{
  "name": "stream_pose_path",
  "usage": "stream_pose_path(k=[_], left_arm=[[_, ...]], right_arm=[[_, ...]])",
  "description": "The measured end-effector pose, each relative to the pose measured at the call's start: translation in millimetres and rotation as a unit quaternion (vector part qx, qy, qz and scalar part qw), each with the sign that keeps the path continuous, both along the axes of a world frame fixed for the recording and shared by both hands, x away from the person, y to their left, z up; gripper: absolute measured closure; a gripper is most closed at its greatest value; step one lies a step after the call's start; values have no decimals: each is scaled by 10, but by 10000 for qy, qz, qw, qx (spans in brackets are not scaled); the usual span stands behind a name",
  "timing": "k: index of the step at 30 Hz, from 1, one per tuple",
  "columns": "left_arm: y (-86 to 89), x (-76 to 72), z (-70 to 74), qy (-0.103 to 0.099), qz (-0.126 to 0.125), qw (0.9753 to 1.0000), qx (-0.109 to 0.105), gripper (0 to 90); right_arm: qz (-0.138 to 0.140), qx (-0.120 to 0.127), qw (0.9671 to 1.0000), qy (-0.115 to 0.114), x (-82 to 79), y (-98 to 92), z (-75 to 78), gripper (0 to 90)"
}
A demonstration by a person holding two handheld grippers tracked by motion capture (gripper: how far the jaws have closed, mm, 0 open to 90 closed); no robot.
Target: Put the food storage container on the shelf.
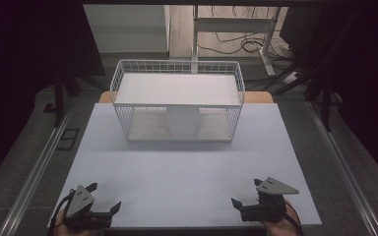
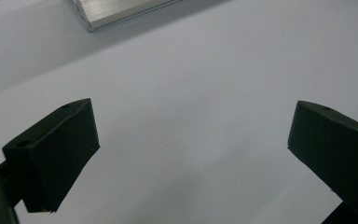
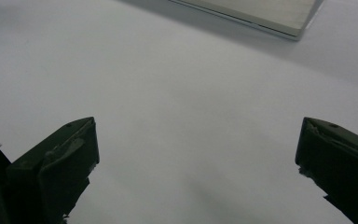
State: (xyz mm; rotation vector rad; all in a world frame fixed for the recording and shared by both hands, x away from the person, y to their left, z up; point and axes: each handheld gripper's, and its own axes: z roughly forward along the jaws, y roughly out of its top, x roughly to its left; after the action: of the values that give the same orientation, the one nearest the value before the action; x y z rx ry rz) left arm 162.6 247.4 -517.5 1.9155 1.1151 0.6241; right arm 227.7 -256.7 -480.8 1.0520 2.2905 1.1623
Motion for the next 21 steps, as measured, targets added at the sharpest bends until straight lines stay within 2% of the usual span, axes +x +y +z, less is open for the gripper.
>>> stream_pose_path(k=[9, 21], left_arm=[[142, -87, 7, -30, 200, 9998, 8, 13], [316, -172, -11, -39, 464, 9989, -66, 10]], right_arm=[[-315, -47, 9995, -65, -115, -224, -6, 0], [-668, -23, 9978, -24, -222, -471, -52, 0]])
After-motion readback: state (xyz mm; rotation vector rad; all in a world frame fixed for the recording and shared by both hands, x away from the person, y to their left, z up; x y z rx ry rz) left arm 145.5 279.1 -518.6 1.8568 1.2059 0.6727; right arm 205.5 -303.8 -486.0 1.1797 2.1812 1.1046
